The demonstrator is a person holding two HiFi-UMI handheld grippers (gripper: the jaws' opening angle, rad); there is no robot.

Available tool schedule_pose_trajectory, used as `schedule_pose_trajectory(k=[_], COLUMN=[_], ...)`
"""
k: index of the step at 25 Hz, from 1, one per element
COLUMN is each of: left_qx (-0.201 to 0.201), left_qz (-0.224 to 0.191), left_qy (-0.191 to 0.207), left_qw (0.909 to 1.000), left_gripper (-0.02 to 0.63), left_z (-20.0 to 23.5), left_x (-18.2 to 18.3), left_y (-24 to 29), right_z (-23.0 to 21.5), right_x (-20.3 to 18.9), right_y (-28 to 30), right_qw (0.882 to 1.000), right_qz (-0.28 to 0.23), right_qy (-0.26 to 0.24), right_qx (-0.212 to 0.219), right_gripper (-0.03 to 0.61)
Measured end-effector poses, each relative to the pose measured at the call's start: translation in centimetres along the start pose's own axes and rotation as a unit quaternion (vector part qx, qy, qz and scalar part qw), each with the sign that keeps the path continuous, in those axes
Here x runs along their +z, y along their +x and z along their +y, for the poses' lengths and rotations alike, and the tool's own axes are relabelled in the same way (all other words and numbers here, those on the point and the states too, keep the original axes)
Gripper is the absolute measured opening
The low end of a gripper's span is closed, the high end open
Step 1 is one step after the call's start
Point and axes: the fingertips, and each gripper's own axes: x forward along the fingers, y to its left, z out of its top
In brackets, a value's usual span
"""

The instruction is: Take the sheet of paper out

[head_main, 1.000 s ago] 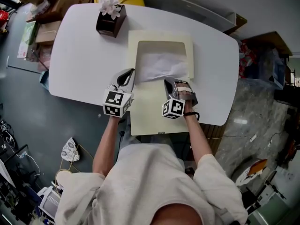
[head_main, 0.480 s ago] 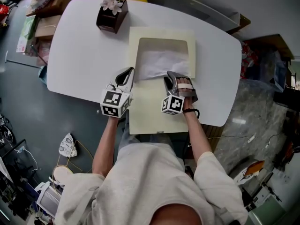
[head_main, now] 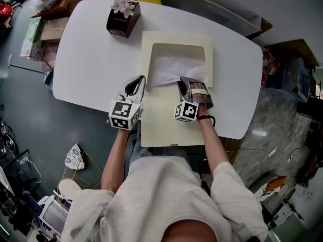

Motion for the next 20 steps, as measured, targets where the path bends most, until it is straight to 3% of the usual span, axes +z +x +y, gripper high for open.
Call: schedule_pose_trajectory(k=[5,20], left_qx=[0.005,-0.007], left_qz=[0.003,-0.002], left_qy=[-0.002,0.008], left_qw=[1.0,0.9999], left_gripper=[0.002,0.002], left_z=[0.4,-0.6], left_x=[-0.4,0.1], left_y=[-0.5,-1.1], right_z=[0.7,-0.5], right_x=[0.1,0.8], right_y=[0.3,-2.3], right_qw=[1.0,0.999], right_qz=[-0.002,0.0], right_qy=[-0.004,0.044], right_qx=[0.001,-0.014], right_gripper=[-0.015,-0.002])
